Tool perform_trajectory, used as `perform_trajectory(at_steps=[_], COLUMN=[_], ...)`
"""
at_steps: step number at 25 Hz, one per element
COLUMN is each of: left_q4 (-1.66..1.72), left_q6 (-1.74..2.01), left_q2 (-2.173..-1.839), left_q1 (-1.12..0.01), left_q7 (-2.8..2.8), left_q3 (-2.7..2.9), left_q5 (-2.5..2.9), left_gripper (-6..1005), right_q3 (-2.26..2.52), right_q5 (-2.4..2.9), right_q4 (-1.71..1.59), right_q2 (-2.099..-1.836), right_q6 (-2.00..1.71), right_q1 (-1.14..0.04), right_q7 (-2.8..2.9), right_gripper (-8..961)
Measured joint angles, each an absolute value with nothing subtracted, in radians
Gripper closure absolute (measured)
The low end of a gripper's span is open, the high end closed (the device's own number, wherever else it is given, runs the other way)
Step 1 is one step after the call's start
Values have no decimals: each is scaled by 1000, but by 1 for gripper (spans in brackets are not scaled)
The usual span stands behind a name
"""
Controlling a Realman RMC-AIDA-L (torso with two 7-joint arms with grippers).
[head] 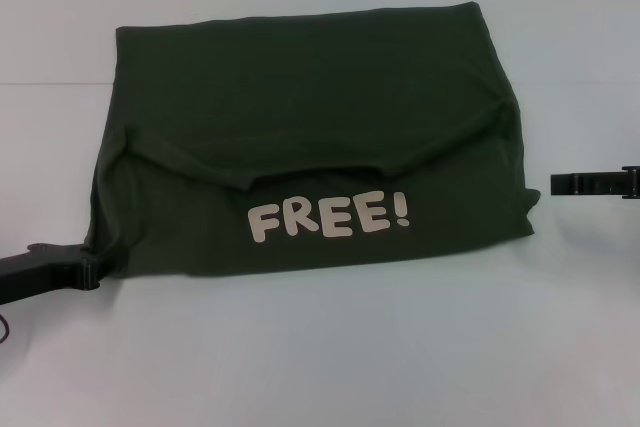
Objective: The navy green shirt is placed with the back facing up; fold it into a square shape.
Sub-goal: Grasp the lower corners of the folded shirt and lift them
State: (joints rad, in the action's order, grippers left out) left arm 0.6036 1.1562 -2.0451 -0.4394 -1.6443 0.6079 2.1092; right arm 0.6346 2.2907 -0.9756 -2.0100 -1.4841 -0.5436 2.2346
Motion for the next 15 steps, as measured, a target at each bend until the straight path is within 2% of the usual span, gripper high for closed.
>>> perform_trajectory(at_steps=[2, 6, 10, 15], left_q4=[603, 605, 605, 604], left_q6=[1159, 1161, 1163, 1163], left_q2=[-2045, -2045, -2043, -2039], left_q1=[-440, -442, -442, -442], left_q7=[-1644, -1644, -1642, -1640], left_q3=[608, 610, 611, 608], left_q5=[2110, 2111, 2112, 2112], left_gripper=[930, 931, 931, 931], right_q3=[640, 643, 661, 718], right_q5=[2379, 2506, 2546, 2558], right_q4=[-972, -956, -860, -764], right_q2=[-2002, -2010, -2006, -1997], right_q6=[-1496, -1495, -1461, -1362], right_q1=[-589, -661, -723, -763], right_q7=[2317, 2388, 2426, 2462], right_gripper=[8, 8, 8, 8])
